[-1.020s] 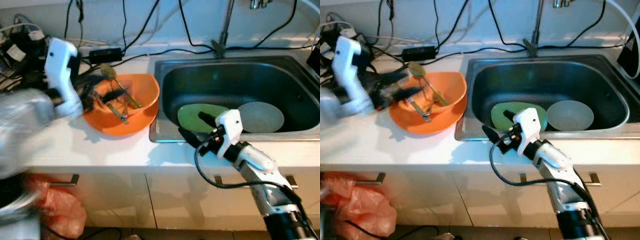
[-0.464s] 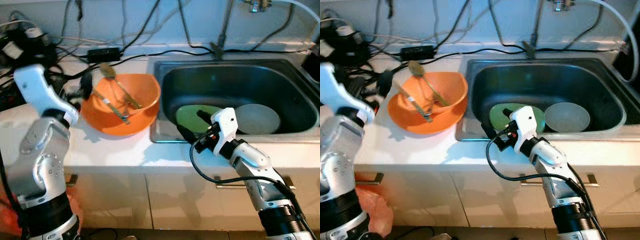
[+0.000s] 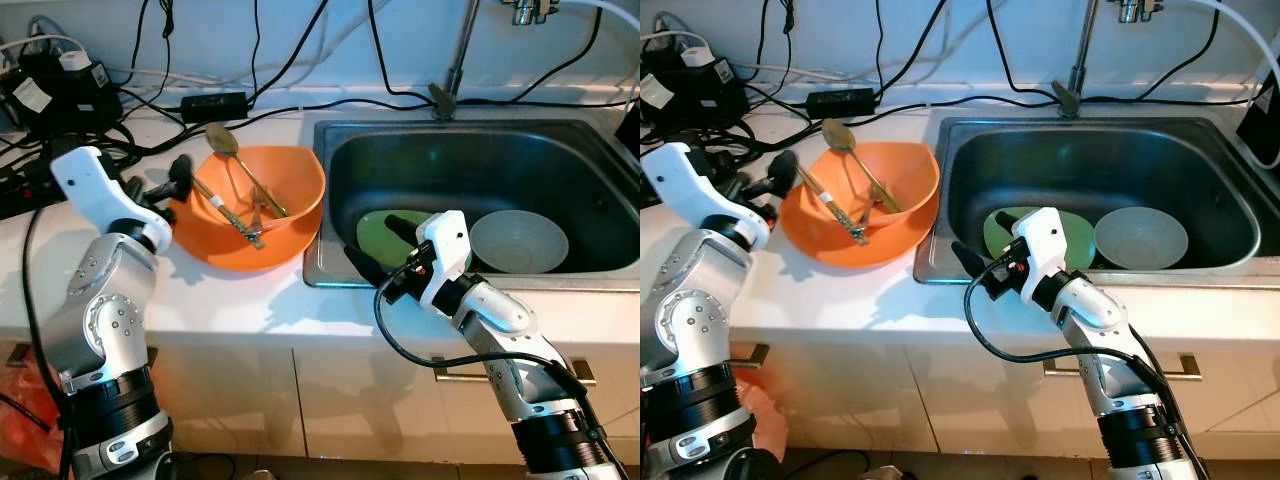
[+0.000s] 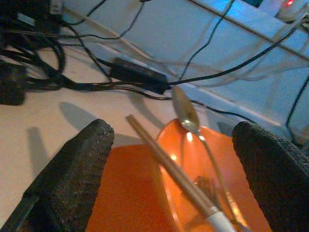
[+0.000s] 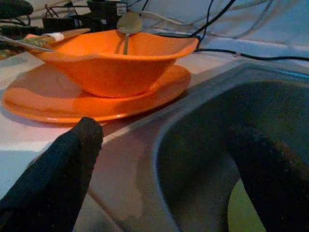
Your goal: Kitchen organization
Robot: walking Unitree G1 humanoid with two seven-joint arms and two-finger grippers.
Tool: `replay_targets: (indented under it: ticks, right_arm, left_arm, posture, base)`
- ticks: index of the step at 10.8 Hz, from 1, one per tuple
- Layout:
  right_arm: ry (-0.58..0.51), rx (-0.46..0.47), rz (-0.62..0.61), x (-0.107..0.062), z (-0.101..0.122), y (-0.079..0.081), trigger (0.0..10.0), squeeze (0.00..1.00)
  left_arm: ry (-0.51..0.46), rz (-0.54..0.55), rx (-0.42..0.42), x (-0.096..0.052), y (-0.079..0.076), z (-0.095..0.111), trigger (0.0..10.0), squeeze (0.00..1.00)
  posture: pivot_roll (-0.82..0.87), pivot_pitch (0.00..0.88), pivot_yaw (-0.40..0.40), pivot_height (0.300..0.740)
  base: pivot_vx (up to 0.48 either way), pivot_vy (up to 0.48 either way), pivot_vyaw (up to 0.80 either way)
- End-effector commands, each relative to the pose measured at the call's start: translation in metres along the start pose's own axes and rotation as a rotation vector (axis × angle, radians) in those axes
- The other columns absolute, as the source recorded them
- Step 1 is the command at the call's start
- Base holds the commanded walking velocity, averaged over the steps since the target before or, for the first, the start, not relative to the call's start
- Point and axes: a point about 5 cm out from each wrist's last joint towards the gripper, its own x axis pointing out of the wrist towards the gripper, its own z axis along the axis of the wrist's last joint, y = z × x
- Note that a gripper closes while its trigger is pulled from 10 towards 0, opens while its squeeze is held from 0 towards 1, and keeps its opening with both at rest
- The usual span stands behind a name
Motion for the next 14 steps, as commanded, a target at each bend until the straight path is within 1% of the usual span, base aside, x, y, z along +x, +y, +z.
replay_targets:
  ticks: [1,2,4,5,6,7,9,11,12,13,14]
  right_arm:
    - [0.017,0.000,0.012,-0.003,-0.002,0.001,10.0,0.00]
    - [0.021,0.002,0.015,-0.003,-0.003,0.002,10.0,0.00]
    - [0.021,0.008,0.015,-0.001,-0.003,0.003,10.0,0.00]
    - [0.022,0.009,0.015,-0.001,-0.004,0.004,10.0,0.00]
    - [0.022,0.011,0.014,-0.001,-0.005,0.004,10.0,0.00]
    - [0.021,0.012,0.011,-0.001,-0.005,0.004,10.0,0.00]
    - [0.024,0.009,0.004,-0.001,-0.006,0.003,10.0,0.00]
    - [0.022,0.008,0.002,-0.001,-0.006,0.003,10.0,0.00]
    - [0.019,0.009,0.001,0.001,-0.005,0.003,10.0,0.00]
    - [0.017,0.009,0.000,0.002,-0.005,0.003,10.0,0.00]
    - [0.017,0.010,0.001,0.003,-0.005,0.003,10.0,0.00]
  left_arm:
    - [0.015,-0.018,-0.054,-0.009,0.000,-0.007,10.0,0.00]
    - [0.064,-0.002,-0.081,-0.019,0.002,-0.020,10.0,0.00]
    - [0.135,0.028,-0.105,-0.031,0.011,-0.039,10.0,0.00]
    - [0.166,0.037,-0.088,-0.034,0.015,-0.045,10.0,0.00]
    - [0.195,0.044,-0.123,-0.033,0.016,-0.051,10.0,0.00]
    - [0.207,0.034,-0.142,-0.032,0.014,-0.053,10.0,0.00]
    - [0.194,-0.011,-0.165,-0.030,0.007,-0.049,10.0,0.00]
    - [0.176,-0.034,-0.167,-0.025,-0.001,-0.039,10.0,0.00]
    - [0.172,-0.052,-0.174,-0.024,-0.007,-0.034,10.0,0.00]
    - [0.208,-0.137,-0.194,-0.026,-0.020,-0.032,10.0,0.00]
    - [0.256,-0.212,-0.224,-0.031,-0.027,-0.035,10.0,0.00]
  posture:
    - [0.16,0.034,0.075,0.740]
    - [0.16,0.034,0.078,0.740]
    - [0.17,0.036,0.081,0.740]
    - [0.17,0.035,0.085,0.740]
    - [0.17,0.034,0.085,0.740]
    - [0.16,0.028,0.090,0.740]
    - [0.16,0.023,0.090,0.740]
    - [0.16,0.018,0.087,0.740]
    - [0.17,0.016,0.087,0.740]
    - [0.17,0.017,0.083,0.740]
    - [0.17,0.019,0.082,0.740]
  base:
    - [0.000,0.000,0.00]
    - [0.000,0.000,0.00]
    - [0.000,0.000,0.00]
    - [0.000,0.000,0.00]
    - [0.000,0.000,0.00]
    - [0.000,0.000,0.00]
    - [0.000,0.000,0.00]
    - [0.000,0.000,0.00]
    - [0.000,0.000,0.00]
    - [0.000,0.000,0.00]
    - [0.000,0.000,0.00]
